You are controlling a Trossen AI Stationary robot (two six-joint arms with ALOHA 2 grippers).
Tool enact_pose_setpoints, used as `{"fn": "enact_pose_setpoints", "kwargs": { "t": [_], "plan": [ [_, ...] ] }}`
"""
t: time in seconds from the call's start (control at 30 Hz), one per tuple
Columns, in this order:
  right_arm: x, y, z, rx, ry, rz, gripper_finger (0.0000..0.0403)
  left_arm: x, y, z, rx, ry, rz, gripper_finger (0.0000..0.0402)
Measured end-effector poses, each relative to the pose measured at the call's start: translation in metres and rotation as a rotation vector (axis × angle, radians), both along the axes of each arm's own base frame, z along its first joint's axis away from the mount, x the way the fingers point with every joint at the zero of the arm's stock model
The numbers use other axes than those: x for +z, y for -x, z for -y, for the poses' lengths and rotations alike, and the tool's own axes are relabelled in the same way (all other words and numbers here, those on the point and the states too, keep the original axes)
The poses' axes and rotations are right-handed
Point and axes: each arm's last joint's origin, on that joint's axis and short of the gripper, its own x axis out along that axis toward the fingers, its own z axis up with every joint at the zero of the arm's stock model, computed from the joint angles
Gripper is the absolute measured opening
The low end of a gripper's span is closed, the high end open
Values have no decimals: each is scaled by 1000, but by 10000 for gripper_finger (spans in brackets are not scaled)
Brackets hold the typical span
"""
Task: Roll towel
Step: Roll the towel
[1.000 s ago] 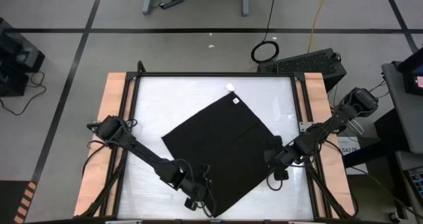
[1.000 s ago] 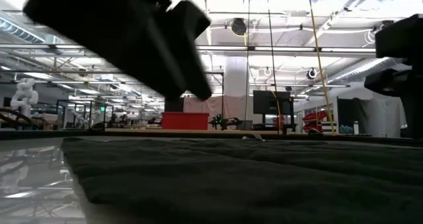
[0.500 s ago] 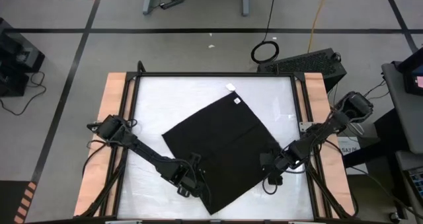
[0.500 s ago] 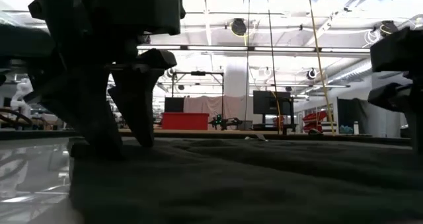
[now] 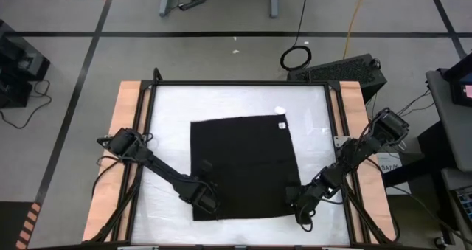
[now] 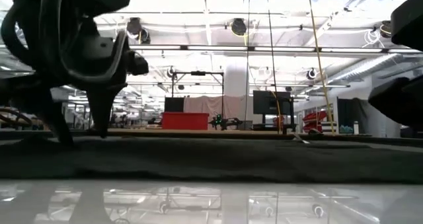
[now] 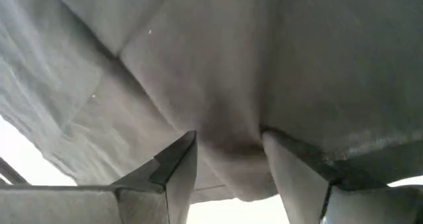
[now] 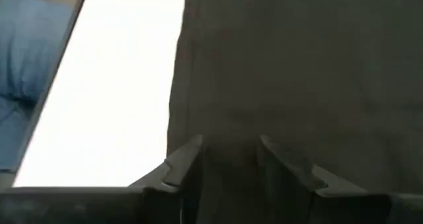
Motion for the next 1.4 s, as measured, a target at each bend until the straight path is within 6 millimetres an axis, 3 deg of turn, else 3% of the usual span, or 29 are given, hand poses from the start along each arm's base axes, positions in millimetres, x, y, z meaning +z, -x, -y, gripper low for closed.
{"fn": "enact_pose_setpoints", "kwargs": {
  "t": [0.3,0.43,0.67,1.0,1.2,1.4],
  "plan": [
    [17,-12,-8,87,154,101,132,70,0,-7,108,163,319,189],
    [29,-15,-11,126,236,40,132,90,-1,8,107,319,464,189],
    [31,2,-17,134,301,-106,132,77,7,46,59,428,466,189],
    [32,29,-41,142,239,-123,132,48,24,85,122,483,394,189],
    [29,39,-39,94,286,-169,132,45,37,97,149,498,403,189],
    [29,41,-41,81,276,-174,132,28,45,92,217,499,396,189]
  ]
}}
